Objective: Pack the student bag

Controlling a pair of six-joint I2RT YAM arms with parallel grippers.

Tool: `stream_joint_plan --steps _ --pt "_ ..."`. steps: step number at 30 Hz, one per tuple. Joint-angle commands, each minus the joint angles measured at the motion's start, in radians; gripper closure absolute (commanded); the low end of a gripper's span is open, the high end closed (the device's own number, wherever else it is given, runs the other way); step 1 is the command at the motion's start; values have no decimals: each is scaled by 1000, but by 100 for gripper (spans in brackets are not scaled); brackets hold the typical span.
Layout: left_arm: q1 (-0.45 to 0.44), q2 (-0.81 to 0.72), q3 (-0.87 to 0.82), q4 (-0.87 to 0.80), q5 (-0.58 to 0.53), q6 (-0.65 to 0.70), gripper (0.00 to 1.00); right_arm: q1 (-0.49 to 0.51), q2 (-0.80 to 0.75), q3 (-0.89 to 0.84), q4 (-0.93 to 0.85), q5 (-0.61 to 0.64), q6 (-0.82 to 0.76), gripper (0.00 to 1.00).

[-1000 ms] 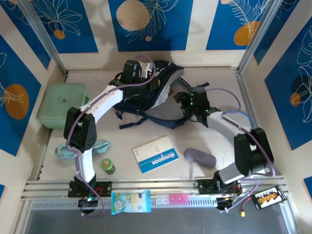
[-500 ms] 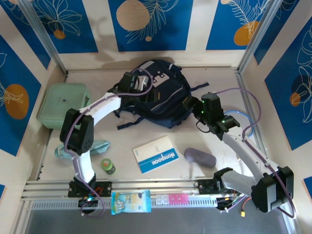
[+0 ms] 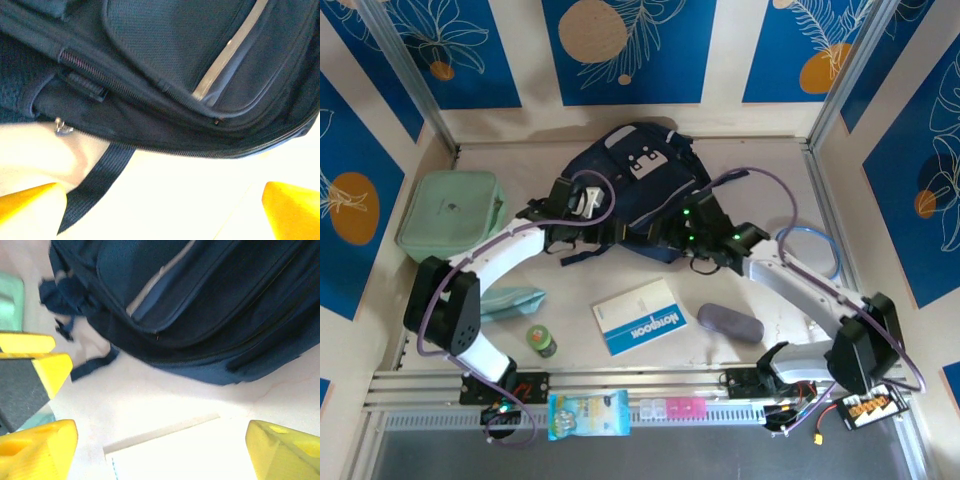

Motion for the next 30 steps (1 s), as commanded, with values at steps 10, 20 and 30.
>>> stream_joint_plan --steps 10,20,30 --pt "-118 -85 -177 -128 40 59 20 9 78 -97 -6 -156 137 15" --pt "-171 -34 -197 -118 49 24 24 74 118 -203 23 -310 130 27" --pt "-171 -23 -208 -115 -1 6 25 105 303 -151 29 -245 68 39"
